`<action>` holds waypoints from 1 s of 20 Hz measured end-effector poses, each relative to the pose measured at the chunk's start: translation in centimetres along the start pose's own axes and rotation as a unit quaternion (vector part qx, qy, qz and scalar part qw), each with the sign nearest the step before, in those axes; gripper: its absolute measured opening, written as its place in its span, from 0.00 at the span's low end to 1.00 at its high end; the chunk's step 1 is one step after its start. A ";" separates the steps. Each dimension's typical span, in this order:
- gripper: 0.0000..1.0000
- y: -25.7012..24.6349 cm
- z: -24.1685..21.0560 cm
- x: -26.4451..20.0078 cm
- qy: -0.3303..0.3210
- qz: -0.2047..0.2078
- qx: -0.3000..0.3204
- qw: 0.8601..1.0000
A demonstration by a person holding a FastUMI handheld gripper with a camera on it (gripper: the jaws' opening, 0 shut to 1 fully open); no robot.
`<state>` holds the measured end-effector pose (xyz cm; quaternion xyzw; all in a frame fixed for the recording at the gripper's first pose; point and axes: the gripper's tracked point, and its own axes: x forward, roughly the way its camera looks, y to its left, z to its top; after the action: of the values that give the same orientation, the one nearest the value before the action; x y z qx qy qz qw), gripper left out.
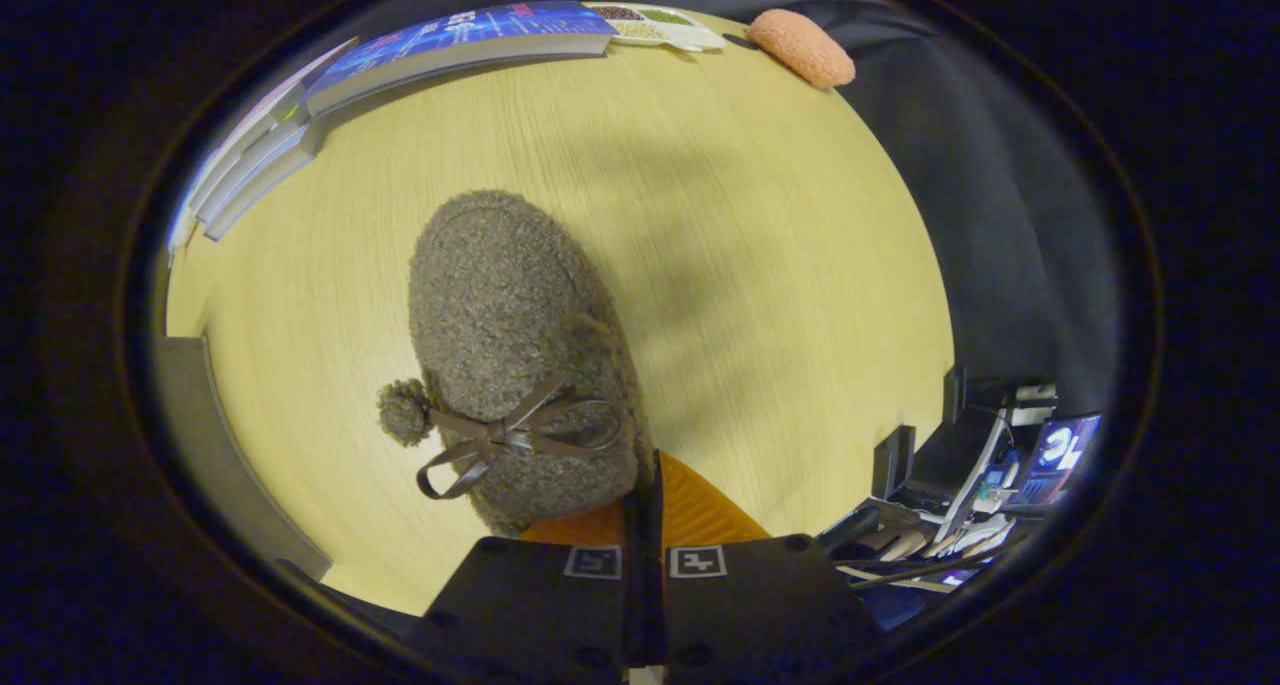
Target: Open the storage box then place both shoes into the box .Put the left shoe in first, then the right shoe, with the right side of both shoes facing outward in a uniform manner.
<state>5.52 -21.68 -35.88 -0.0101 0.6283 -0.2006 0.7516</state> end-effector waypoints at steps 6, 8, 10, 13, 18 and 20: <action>0.03 -0.2 -0.5 -2.4 -0.023 -0.027 0.013 0.999; 0.03 -0.3 -1.1 -3.8 -0.023 -0.050 0.009 0.998; 0.03 -1.0 -2.1 -5.8 -0.018 -0.077 -0.002 0.997; 0.04 -1.3 -2.7 -9.6 -0.022 -0.106 0.002 0.994; 0.03 0.4 -3.1 -16.6 -0.048 -0.112 0.037 0.992; 0.04 1.4 -3.6 -19.6 -0.056 -0.115 0.035 0.991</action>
<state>-0.07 -13.37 -18.59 -0.0672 0.5726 -0.3072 0.7571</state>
